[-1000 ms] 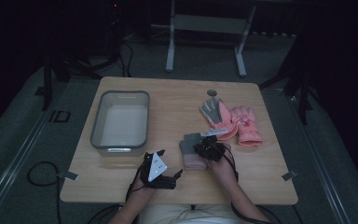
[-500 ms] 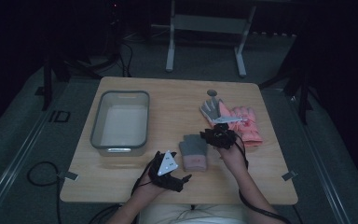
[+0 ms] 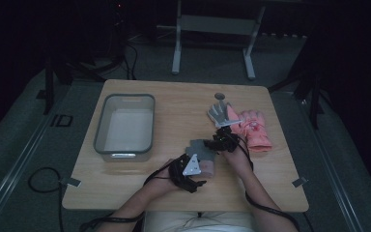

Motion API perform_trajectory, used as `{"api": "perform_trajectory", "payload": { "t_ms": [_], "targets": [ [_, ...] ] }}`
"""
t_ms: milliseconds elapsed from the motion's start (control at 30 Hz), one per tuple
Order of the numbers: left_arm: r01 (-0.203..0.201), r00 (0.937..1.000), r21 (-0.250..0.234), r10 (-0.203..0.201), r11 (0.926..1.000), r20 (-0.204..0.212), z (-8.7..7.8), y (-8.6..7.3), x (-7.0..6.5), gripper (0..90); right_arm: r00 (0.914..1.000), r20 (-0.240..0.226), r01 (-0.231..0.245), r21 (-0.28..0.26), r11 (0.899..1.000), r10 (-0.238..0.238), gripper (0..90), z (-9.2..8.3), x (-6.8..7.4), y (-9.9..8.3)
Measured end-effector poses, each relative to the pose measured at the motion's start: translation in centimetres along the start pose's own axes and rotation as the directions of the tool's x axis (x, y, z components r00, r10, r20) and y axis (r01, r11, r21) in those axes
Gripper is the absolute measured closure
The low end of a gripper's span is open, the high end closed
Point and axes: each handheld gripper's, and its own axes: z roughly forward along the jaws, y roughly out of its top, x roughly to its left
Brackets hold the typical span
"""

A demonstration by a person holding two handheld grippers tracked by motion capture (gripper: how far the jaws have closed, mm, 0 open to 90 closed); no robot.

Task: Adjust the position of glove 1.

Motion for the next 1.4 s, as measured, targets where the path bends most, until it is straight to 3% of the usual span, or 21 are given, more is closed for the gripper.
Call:
{"api": "perform_trajectory", "payload": {
  "t_ms": [133,233,300,400,500,567,633,733,800,1000,1400],
  "targets": [
    [-0.043,0.9989,0.028,0.044,0.9987,-0.015,0.0,0.2,0.0,27.9,0.9999,0.0,0.013,0.031,0.999,-0.013,39.8,0.8,-0.1,-0.5],
    [-0.089,0.9955,0.052,0.09,0.9947,-0.03,0.1,0.2,-0.1,31.3,0.9997,-0.017,-0.017,0.05,0.999,0.018,36.1,1.1,-0.5,-0.6],
    [-0.098,0.9942,0.054,0.1,0.9937,-0.038,0.1,0.2,-0.2,33.9,0.9989,-0.033,-0.032,0.059,0.998,0.034,35.8,1.2,-0.7,-0.6],
    [-0.107,0.9924,0.067,0.11,0.9921,-0.055,0.2,0.3,0.0,43.2,0.9992,-0.037,-0.016,0.059,0.998,0.019,37.3,1.2,-0.7,-0.5],
    [-0.108,0.9924,0.076,0.112,0.9912,-0.051,0.2,0.4,0.2,51.5,0.9969,-0.072,-0.029,0.052,0.998,0.033,49.3,1.2,-0.5,-0.7],
    [-0.094,0.9946,0.084,0.097,0.992,-0.037,0.2,0.6,0.4,57.8,0.9931,-0.108,-0.04,0.054,0.998,0.046,63.3,1.2,-0.4,-0.8],
    [-0.082,0.996,0.089,0.085,0.9926,-0.03,-0.1,0.8,0.6,65.7,0.9882,-0.14,-0.054,0.059,0.997,0.062,70.2,1.2,-0.4,-0.8],
    [-0.059,0.998,0.089,0.06,0.9943,-0.016,-0.4,1.0,0.9,71.2,0.9887,-0.147,-0.021,0.069,0.997,0.03,73.8,0.9,0.0,-0.6],
    [-0.044,0.9989,0.094,0.045,0.9946,-0.009,-0.7,1.2,1.0,72.7,0.9883,-0.151,-0.008,0.068,0.998,0.018,74.5,0.6,0.1,-0.4],
    [-0.059,0.9982,0.117,0.059,0.9914,0.008,-1.9,1.9,1.6,73.8,0.9851,-0.172,0.003,0.033,0.999,0.003,75.3,-0.6,0.7,0.4],
    [-0.072,0.9971,0.115,0.074,0.9907,-0.014,-6.5,3.9,3.9,74.0,0.9772,-0.212,-0.004,-0.067,0.998,-0.011,75.4,-3.8,2.3,3.7]
  ]
}}
